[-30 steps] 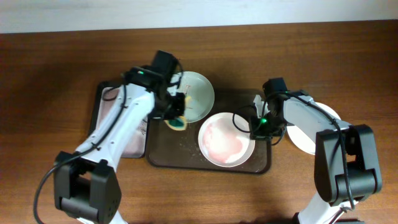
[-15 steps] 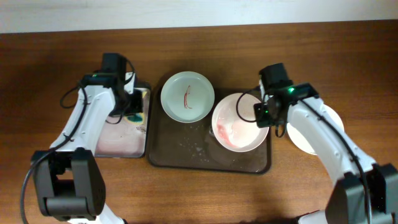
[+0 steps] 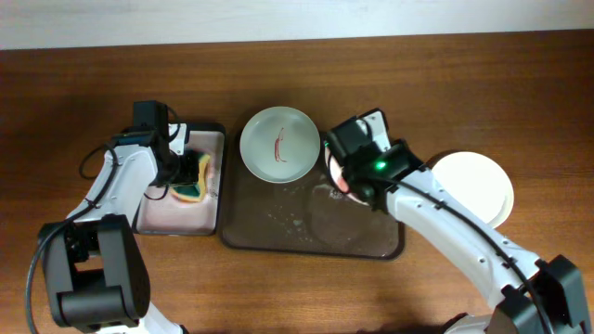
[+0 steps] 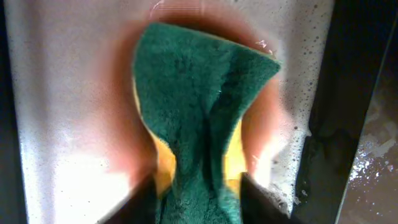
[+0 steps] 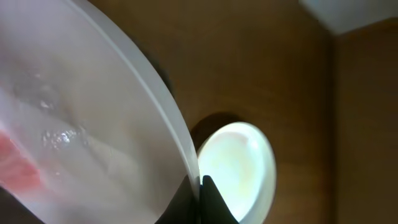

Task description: Clean dirty plates on tray and stack at the side

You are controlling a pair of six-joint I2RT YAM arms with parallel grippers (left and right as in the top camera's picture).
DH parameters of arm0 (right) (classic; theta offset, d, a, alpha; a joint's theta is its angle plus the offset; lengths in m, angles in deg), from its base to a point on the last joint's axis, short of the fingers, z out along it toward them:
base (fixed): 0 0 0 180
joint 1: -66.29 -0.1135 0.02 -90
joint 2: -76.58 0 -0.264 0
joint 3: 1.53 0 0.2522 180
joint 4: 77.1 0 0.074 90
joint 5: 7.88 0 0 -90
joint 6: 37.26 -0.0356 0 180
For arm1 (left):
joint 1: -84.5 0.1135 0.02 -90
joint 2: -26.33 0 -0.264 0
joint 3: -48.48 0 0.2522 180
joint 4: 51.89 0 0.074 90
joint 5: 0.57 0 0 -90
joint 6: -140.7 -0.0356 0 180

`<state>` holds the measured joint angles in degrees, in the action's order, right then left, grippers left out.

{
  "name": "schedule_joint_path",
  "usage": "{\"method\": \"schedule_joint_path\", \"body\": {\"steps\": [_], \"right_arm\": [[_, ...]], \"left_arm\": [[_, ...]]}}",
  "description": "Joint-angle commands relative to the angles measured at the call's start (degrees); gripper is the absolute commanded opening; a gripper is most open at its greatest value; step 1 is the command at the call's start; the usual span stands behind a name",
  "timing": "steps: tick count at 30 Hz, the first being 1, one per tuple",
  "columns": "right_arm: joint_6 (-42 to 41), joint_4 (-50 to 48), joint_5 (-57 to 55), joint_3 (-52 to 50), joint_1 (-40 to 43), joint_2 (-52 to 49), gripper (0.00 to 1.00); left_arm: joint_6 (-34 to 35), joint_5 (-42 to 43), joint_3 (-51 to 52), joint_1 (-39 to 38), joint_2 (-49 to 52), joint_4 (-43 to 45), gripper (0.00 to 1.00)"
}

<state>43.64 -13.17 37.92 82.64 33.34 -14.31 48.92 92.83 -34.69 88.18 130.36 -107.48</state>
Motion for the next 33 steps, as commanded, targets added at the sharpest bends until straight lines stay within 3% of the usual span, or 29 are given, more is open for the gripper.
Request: {"method": "schedule_joint_path", "body": {"steps": [1,7,12,14,17,19,24,33], "right_arm": [[-3.04,-0.48,-12.50,1.07,-4.11,1.31,0.04],[-8.94,0.24,-14.73,1.07,-5.90,3.19,0.04],[-9.44,-0.31,-14.56,1.09,-5.46,7.76,0.04],[-9.46,-0.26,-14.32,1.09,-5.03,9.38,0.04],[-9.68,0.15,-10.38,1.09,-2.69,11.13,0.04],[-11.13,0.85,-6.56,1.09,0.55,11.82,0.04],[-11.15,1.51,5.92,1.09,10.97,12.00,0.04],[-11.19,3.80,21.46,1.07,29.86,12.00,0.04]], "left_arm": [[-0.44,1.49,0.46,0.13,-0.76,-0.02,0.68],[-0.44,1.27,3.85,0.13,-0.76,-0.13,0.77],[-0.44,1.29,8.31,0.13,-0.76,2.34,0.77],[-0.44,1.29,9.25,0.13,-0.76,3.65,0.68],[-0.44,1.27,9.42,0.13,-0.76,4.00,0.22],[-0.44,1.27,9.42,0.13,-0.76,3.89,0.10],[-0.44,1.03,9.42,0.13,-0.76,3.80,0.00],[-0.44,-0.46,9.09,0.13,-3.80,1.86,0.00]]}}
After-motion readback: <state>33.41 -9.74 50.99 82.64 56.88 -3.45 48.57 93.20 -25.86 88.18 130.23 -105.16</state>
